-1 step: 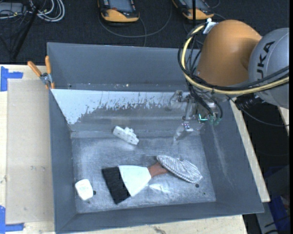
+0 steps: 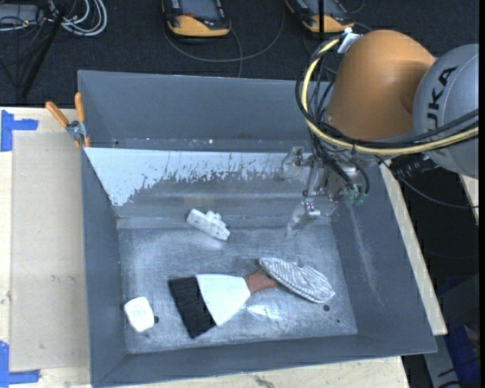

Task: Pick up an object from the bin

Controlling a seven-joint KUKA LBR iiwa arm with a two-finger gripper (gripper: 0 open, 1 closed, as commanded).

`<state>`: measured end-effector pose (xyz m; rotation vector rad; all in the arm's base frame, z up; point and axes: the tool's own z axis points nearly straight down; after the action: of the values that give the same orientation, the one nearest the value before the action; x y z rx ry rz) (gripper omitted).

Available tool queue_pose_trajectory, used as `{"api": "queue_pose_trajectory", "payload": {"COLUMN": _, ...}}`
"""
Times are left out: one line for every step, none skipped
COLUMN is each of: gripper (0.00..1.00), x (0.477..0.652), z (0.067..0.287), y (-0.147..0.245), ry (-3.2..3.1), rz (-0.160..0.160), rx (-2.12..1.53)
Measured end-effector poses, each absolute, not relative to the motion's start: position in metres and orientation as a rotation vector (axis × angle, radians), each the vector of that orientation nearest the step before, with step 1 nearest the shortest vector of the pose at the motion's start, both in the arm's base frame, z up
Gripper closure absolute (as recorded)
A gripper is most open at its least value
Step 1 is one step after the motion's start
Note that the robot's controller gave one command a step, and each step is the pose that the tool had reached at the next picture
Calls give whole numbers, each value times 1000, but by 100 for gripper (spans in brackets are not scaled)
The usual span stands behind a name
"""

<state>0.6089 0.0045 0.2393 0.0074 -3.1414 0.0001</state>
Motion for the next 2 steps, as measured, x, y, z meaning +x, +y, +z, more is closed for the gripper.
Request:
{"api": "queue_pose_trajectory", "payload": {"gripper": 0, "x": 593, "z": 180, "y": -10, "ry": -3145, "rz": 1, "rx": 47}}
{"api": "queue_pose_trajectory", "payload": {"gripper": 0, "x": 549, "z": 158, "y": -52, "ry": -3134, "rz": -2, "rx": -42}}
